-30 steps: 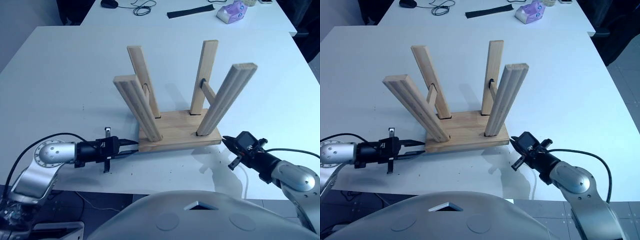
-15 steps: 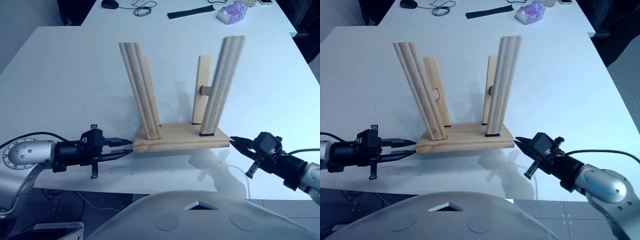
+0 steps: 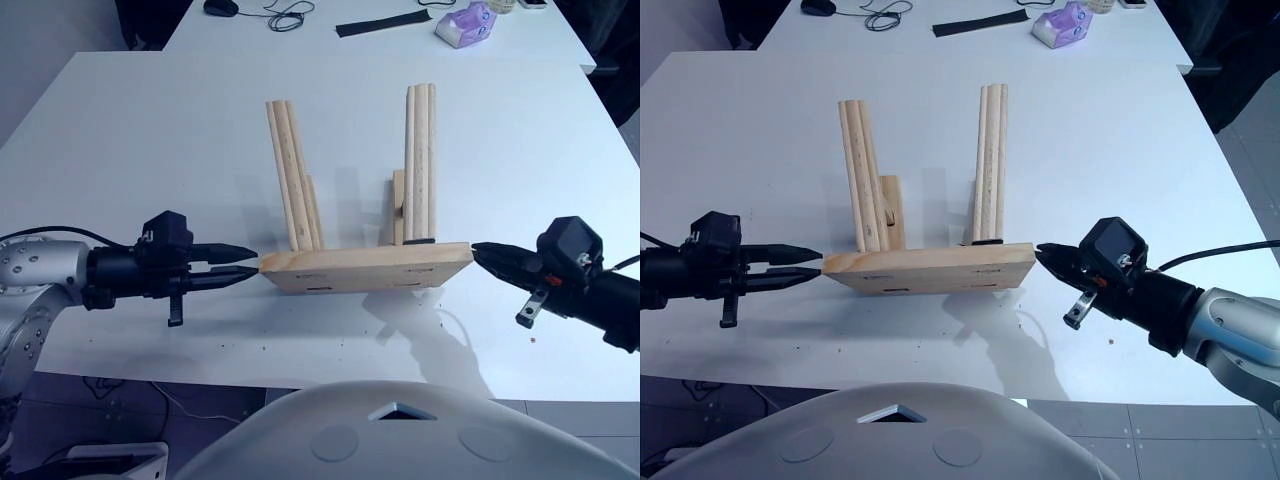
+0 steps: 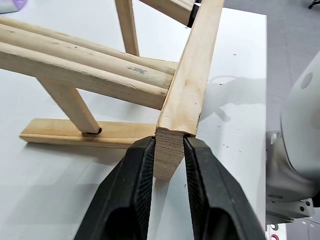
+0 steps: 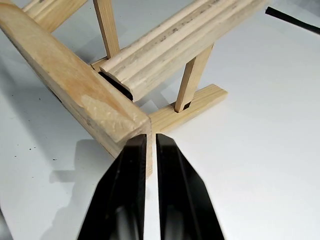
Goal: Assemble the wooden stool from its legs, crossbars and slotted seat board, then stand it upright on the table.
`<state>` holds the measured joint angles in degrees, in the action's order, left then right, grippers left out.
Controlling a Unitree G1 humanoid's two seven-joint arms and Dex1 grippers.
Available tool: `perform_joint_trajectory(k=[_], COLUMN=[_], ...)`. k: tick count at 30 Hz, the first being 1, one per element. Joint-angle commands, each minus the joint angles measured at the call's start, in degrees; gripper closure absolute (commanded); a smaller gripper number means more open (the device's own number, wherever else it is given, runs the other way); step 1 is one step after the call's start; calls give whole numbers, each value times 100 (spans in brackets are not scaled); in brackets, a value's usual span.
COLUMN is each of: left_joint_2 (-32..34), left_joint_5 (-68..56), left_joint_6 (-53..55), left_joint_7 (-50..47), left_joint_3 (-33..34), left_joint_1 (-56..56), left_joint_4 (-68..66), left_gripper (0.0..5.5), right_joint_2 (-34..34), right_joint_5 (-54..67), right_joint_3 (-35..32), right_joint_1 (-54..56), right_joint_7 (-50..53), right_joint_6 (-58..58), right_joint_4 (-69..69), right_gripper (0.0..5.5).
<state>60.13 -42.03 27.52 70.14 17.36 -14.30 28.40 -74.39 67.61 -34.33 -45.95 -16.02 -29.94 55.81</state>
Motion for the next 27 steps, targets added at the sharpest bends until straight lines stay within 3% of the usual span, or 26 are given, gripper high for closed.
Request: perform_joint_trajectory(k=[1, 5, 9, 12, 16, 20, 27], left_joint_2=[-147, -233, -206, -299, -486, -889, -1518], left_joint_5=[553, 1213, 1439, 1863, 2303, 2759, 2947], left_joint_6=[-810, -1587, -1923, -2729, -3972, -5238, -5771], left_joint_7=[488, 633, 877, 1081, 1480, 1598, 1219], left_joint_3=[-402, -633, -750, -938, -1298, -1755, -2137], left_joint_1=[-26, -67, 261, 571, 730, 1005, 1449], left_joint_4=[-236, -792, -1422, -2206, -3158, -3988, -4551], left_gripper=[442, 445, 395, 358, 358, 358, 358], right_joint_2=[304, 773, 1151, 1406, 1716, 1875, 2269], right_joint_5=[-133, -615, -1912, -3188, -4630, -5262, -5677], right_joint_3=[134, 115, 153, 611, 1605, 2586, 3508], right_joint_1=[-107, -276, -612, -900, -713, 136, 1365], right_joint_7=[-293, -676, -1318, -1783, -2437, -2853, -3197], right_joint_6=[-192, -495, -392, 200, 1714, 2306, 2661], right_joint_4=[416, 354, -193, -713, -1549, -2008, -2760], right_gripper=[515, 478, 426, 390, 390, 390, 390])
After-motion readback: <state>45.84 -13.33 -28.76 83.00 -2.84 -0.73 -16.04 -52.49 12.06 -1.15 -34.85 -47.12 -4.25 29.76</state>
